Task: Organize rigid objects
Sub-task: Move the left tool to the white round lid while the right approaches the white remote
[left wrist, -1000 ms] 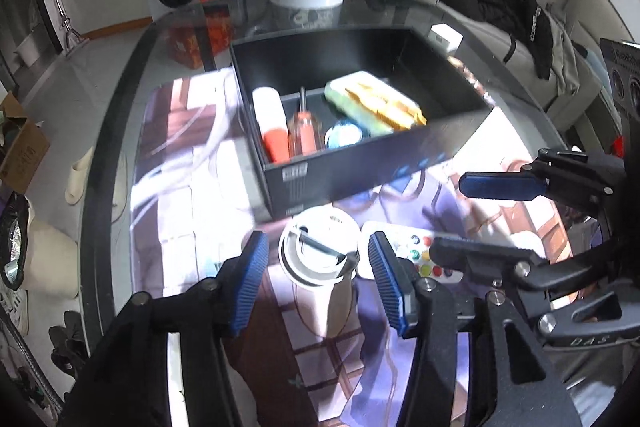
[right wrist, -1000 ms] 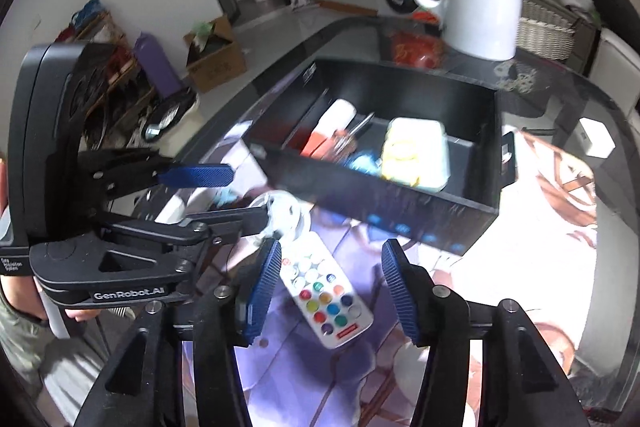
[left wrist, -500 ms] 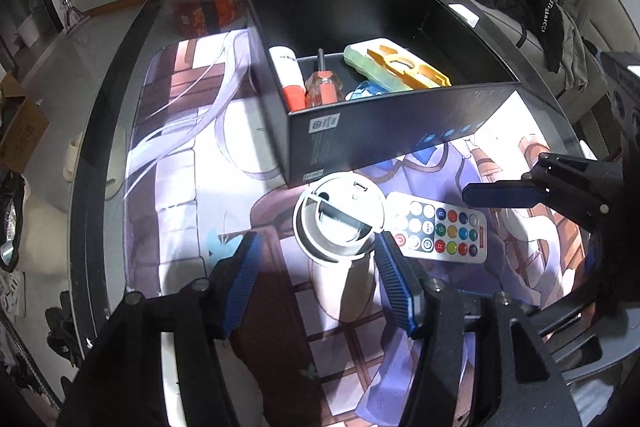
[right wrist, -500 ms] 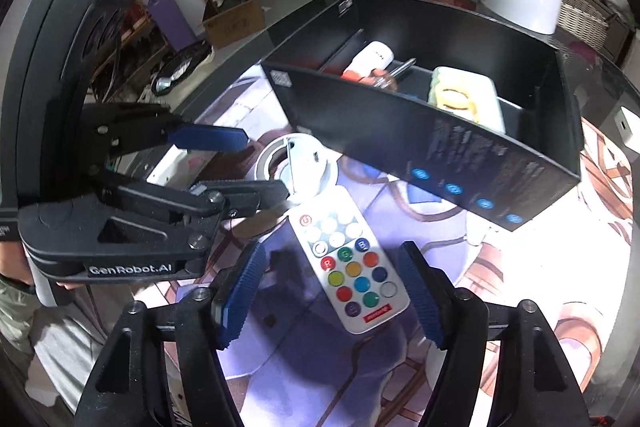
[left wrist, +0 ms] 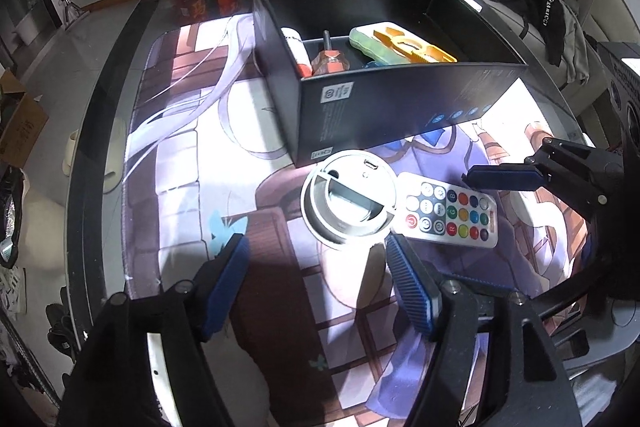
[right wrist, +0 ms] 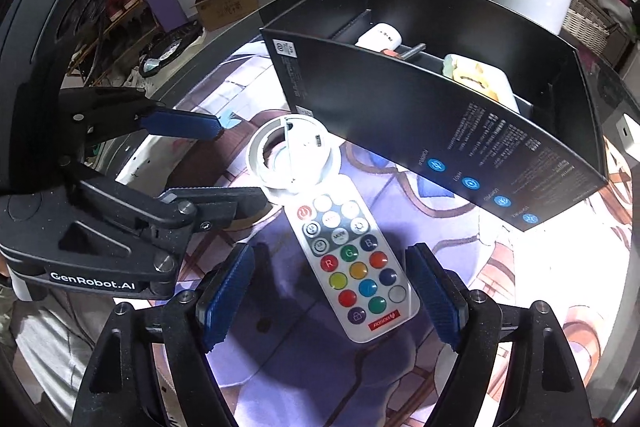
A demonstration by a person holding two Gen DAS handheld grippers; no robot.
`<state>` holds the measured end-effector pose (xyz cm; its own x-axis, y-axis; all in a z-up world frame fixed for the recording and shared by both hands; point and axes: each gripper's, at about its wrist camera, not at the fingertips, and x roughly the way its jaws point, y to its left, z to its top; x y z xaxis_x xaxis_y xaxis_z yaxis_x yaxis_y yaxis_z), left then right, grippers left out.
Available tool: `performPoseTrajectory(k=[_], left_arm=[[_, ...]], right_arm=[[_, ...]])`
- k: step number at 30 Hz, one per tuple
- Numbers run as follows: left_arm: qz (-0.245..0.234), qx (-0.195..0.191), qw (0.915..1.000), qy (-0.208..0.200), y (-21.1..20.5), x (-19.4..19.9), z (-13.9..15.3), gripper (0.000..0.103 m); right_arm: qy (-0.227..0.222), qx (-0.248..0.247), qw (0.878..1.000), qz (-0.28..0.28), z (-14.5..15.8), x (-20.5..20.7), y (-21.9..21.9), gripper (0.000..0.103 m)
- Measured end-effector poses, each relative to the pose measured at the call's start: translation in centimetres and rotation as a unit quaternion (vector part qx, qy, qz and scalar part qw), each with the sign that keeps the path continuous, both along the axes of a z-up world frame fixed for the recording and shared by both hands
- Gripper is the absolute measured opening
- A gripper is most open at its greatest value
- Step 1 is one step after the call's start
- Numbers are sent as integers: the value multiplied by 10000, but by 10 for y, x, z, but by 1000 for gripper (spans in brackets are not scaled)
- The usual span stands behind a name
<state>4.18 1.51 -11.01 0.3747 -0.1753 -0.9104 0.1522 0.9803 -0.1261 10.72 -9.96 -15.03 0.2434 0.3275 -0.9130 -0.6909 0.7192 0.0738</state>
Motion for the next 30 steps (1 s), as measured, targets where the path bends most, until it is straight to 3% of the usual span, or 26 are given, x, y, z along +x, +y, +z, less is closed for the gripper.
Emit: performPoseTrajectory(k=[3, 5, 8, 21, 24, 30], left_arm=[[-51, -7, 10000, -70, -6, 2, 5, 71], [-74, 9, 9999, -93, -10, 4, 6, 72], [-92, 16, 9999, -60, -15, 7, 4, 73], [-232, 276, 9993, -47, -35, 14, -6, 75], [-257, 410, 9988, -64, -39, 15, -7, 74], [-220, 481, 9986, -62, -41, 18, -8, 74]], right_arm=[[-59, -31, 9999, -108, -1, 0, -3, 70], [-119, -93, 9997, -200, 2, 3, -8, 52], [-95, -110, 9994, -299, 3, 8, -18, 42], [-9, 44, 9989, -469, 6, 13, -47, 42], [18, 88, 9987, -509, 6, 14, -50, 51], [28, 91, 9981, -606, 7, 18, -54, 52]])
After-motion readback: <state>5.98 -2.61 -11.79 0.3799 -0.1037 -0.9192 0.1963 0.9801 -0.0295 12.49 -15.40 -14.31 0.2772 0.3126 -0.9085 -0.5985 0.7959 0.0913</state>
